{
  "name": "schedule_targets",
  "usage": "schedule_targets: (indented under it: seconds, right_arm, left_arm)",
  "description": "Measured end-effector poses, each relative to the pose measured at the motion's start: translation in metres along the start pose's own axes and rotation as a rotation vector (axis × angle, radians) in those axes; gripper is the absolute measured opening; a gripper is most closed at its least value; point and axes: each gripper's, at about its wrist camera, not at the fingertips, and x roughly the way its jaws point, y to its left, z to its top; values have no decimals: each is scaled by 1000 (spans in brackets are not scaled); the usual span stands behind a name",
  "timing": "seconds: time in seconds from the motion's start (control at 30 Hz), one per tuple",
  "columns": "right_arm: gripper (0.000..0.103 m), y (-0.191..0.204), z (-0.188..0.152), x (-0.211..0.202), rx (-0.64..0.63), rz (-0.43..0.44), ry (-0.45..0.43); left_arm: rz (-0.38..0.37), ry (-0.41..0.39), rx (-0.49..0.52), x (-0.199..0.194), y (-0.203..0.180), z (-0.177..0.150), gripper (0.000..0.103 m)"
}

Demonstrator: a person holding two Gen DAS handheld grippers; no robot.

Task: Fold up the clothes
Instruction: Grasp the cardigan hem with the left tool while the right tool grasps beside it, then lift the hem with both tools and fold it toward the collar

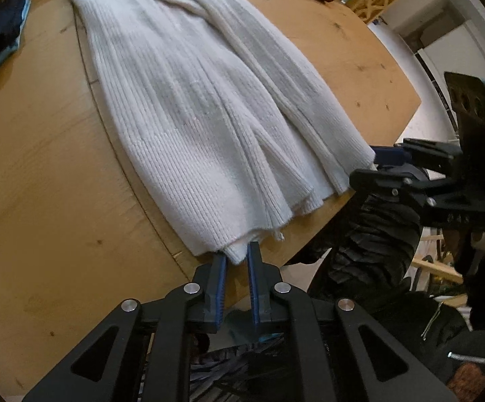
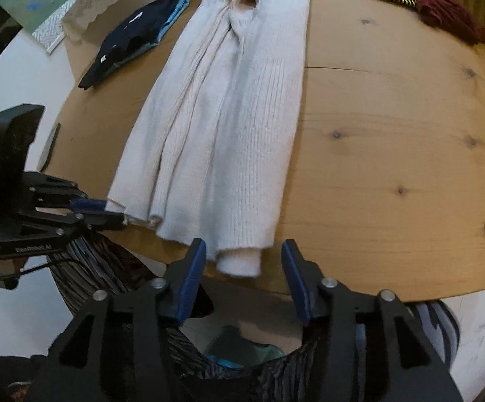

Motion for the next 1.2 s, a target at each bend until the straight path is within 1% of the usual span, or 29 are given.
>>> schedule_targets:
  seconds: [0.03, 0.07, 0.1, 0.23, 0.3, 0.33, 0.43, 0.53, 0.57, 0.63, 0.73, 0.87, 0.97, 1.03, 1.07, 1.17, 1.2]
  right_arm:
    - [52, 0, -1, 0, 8, 12, -6]
    - [56, 0, -1, 0, 16, 22, -14]
    - [57, 1, 0, 0, 24, 32, -23]
    - [58, -1, 4, 1, 77, 47, -25]
    - [58, 0, 7, 3, 93, 43, -11]
    - [58, 2, 9, 4, 96, 35, 0]
    - [58, 10, 13, 7, 71, -17, 36]
    - [58, 23, 16, 11, 13, -83, 75]
    - [59, 26, 17, 13, 4, -97, 81]
    - [65, 32, 18, 16, -8, -117, 90]
    - [66, 34, 21, 17, 12, -120, 98]
    - [66, 27, 24, 16, 75, -89, 122]
    - [66, 18, 25, 13, 105, -63, 134]
    - [66, 13, 25, 10, 111, -52, 132]
    - [66, 11, 25, 8, 114, -46, 132]
    - [66, 3, 25, 4, 124, -29, 129]
    - [66, 2, 25, 3, 125, -29, 129]
  left_arm:
    - [-8, 3, -15, 0, 4, 2, 16]
    - [-18, 6, -31, 0, 11, 4, 18]
    - [-27, 6, -57, -7, 15, 5, 18]
    - [-60, -22, -134, -20, 28, 8, 19]
    - [-49, -47, -181, -19, 32, 7, 19]
    - [-45, -53, -198, -21, 35, 8, 19]
    - [-17, -54, -225, -27, 42, 14, 29]
    - [-1, -22, -250, 3, 19, 5, 30]
    - [0, -15, -253, 7, 16, 4, 30]
    - [22, -1, -237, 9, 15, 8, 33]
    - [49, 13, -236, 12, 14, 10, 38]
    - [85, 9, -207, 2, 10, 7, 39]
    - [87, 15, -203, -10, 15, 1, 40]
    - [87, 17, -197, -19, 19, -3, 44]
    - [81, 20, -196, -23, 21, -4, 48]
    - [82, 8, -199, -31, 29, -2, 50]
    - [80, 6, -215, -26, 31, -1, 50]
